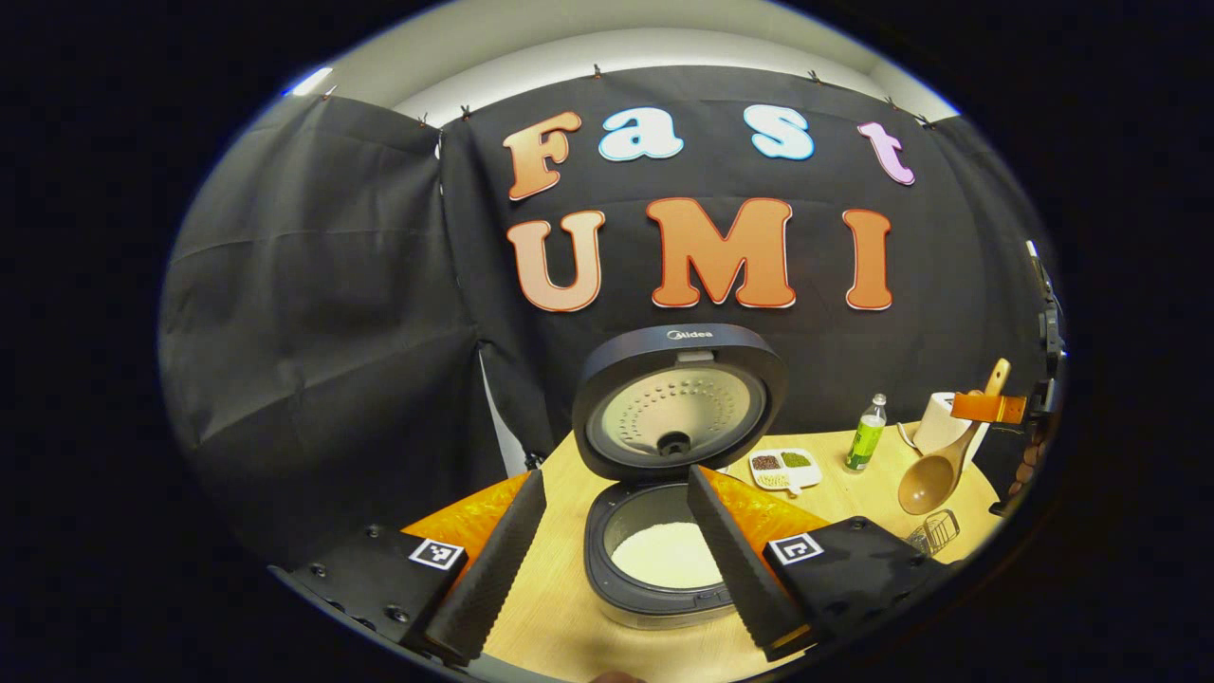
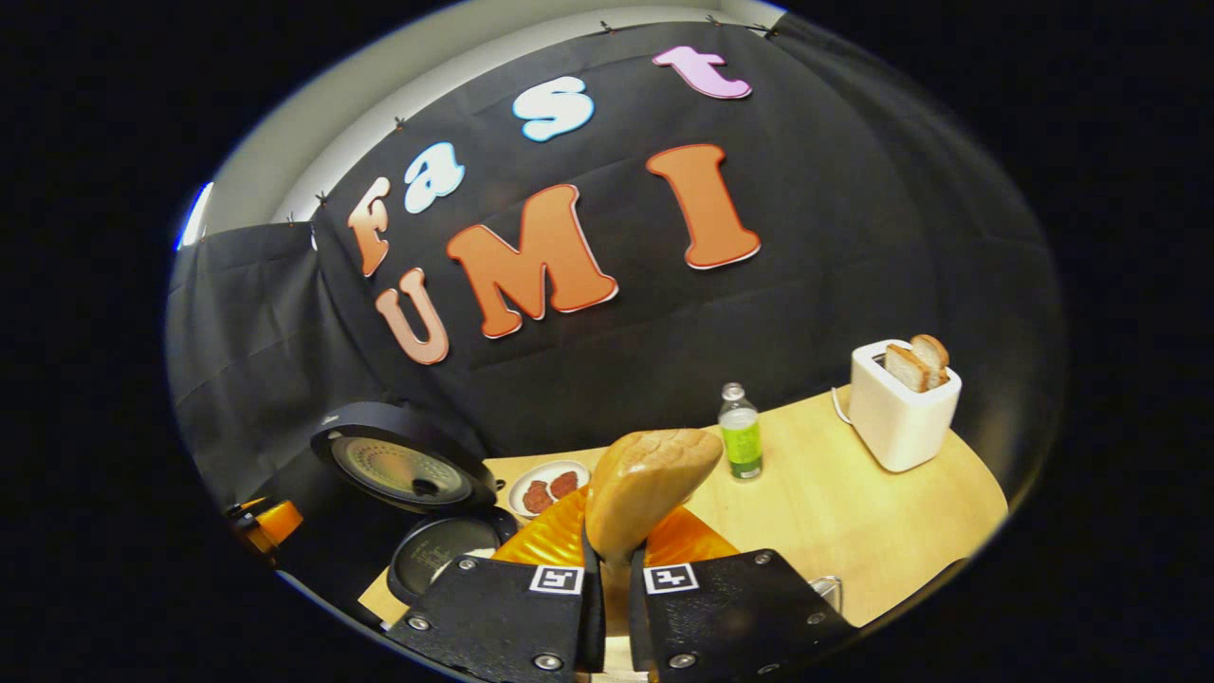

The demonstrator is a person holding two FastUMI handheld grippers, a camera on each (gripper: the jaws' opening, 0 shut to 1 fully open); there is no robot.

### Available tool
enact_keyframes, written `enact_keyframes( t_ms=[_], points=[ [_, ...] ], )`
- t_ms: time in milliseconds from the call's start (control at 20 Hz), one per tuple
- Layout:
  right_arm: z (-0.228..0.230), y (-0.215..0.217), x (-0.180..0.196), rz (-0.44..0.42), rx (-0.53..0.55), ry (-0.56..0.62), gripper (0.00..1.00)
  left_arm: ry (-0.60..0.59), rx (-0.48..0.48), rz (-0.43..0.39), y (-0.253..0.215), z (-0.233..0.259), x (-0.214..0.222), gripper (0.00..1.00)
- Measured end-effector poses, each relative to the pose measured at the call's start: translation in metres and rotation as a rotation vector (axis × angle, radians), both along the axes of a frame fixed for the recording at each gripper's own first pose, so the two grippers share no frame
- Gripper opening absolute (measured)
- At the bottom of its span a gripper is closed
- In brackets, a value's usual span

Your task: Close the left gripper, press the button to open the rice cooker; take a wooden spoon from the chopstick holder with the right hand, scoop a spoonful of rice and pour it into the rice cooker, then put the wooden spoon back into the chopstick holder.

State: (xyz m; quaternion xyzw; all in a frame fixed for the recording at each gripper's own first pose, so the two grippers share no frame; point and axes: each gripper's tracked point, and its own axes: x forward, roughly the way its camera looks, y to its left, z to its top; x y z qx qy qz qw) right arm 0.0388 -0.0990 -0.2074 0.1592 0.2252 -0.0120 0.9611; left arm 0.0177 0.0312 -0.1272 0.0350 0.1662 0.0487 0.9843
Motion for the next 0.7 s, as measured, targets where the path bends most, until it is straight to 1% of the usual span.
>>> enact_keyframes(
  t_ms=[200, 300, 550, 600, 700],
  points=[
    [-0.017, -0.053, -0.021, -0.088, -0.034, 0.043, 0.10, 0.003, 0.007, -0.035, -0.021, -0.002, 0.009, 0.94],
    [-0.023, -0.069, -0.030, -0.117, -0.030, 0.059, 0.10, 0.011, -0.001, -0.046, -0.030, -0.003, 0.012, 0.94],
    [-0.045, -0.096, -0.042, -0.147, -0.063, 0.090, 0.10, -0.001, 0.018, -0.064, -0.045, 0.004, 0.017, 0.94],
    [-0.053, -0.099, -0.042, -0.148, -0.066, 0.105, 0.12, -0.002, 0.023, -0.067, -0.048, 0.005, 0.018, 0.94],
    [-0.069, -0.105, -0.046, -0.156, -0.066, 0.136, 0.11, 0.000, 0.032, -0.071, -0.052, 0.004, 0.018, 0.94]
  ],
)
